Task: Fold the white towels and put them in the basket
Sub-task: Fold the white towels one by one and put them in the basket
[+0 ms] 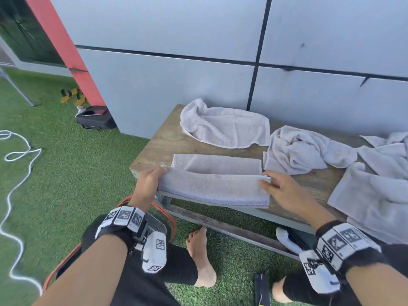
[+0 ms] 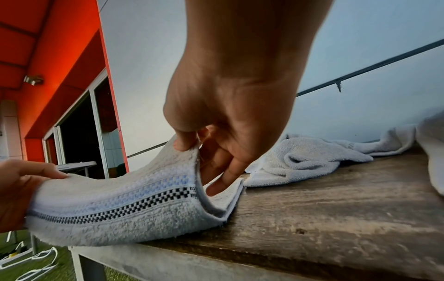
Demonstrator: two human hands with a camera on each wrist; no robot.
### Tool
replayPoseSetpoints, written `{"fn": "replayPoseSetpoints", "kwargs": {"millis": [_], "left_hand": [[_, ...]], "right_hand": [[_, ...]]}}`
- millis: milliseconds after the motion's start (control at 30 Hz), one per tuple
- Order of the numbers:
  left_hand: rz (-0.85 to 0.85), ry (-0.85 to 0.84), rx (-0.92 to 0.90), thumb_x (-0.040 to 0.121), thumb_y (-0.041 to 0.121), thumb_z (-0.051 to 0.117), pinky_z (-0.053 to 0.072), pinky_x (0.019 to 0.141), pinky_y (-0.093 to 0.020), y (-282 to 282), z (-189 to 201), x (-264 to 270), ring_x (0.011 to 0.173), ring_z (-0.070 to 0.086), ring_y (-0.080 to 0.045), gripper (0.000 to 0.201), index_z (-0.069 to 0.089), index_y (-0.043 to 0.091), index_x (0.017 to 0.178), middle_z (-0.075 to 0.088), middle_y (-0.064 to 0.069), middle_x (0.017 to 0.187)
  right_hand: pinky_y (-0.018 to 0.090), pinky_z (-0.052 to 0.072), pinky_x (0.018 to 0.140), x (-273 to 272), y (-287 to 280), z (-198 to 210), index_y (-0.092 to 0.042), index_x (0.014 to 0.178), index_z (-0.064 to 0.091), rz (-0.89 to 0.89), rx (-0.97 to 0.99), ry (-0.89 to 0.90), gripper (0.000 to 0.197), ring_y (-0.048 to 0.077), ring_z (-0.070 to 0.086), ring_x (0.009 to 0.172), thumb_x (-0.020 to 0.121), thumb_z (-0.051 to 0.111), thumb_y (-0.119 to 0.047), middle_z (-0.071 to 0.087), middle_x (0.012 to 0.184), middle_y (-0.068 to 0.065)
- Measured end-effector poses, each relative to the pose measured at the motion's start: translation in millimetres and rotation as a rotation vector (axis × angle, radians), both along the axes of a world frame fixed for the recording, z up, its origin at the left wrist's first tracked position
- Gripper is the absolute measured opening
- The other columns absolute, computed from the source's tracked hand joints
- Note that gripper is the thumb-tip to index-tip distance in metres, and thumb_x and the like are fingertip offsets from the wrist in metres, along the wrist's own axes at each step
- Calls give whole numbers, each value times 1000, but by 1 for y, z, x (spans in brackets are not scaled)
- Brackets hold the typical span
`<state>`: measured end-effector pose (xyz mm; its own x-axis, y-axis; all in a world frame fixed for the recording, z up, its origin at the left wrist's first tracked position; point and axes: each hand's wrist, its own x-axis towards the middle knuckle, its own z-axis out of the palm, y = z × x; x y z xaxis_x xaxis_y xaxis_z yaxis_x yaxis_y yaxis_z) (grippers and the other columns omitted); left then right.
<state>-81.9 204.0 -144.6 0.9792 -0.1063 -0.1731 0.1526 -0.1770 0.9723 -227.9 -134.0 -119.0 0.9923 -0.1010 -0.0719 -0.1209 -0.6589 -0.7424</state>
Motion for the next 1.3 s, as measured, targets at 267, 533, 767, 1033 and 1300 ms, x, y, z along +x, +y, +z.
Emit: {"fn": "replayPoseSetpoints", "kwargs": {"millis": [267,533,767,1033,1300], "left_hand": [[-33,26,-11,98,23,56,49,75,-41,-7,11,14,78,63,-22,19,68,10,92,67,-4,83],[-64,-223,376,103,45,43,41,56,-28,-35,18,53,61,53,-12,30,56,19,96,57,4,73],[-50,-191,639,103,44,45,39,66,-34,-58,-8,94,80,58,-25,34,56,12,105,58,-2,80],[-9,-164,767,95,34,54,42,58,-30,-61,-32,89,64,54,-20,30,52,13,73,57,0,68],[74,-211,720,82,33,54,38,54,-27,-61,-29,83,48,41,-18,32,43,15,57,45,1,52]], "right_hand": [[50,48,95,33,-10,-1,-16,123,59,-115,54,39,37,28,65,108,99,51,-43,68,118,10],[52,49,90,79,-16,10,-13,131,54,-257,-36,-22,35,42,59,109,103,48,-33,64,117,26],[36,40,75,119,-33,-14,-15,107,56,-285,-159,70,19,31,59,92,102,50,-32,61,90,5],[34,27,52,120,-30,-46,-13,66,35,-316,-174,113,34,19,38,56,93,54,-21,38,63,4],[36,32,54,114,-28,-47,-10,59,34,-336,-139,-36,33,20,38,58,84,55,-15,36,62,5]]}}
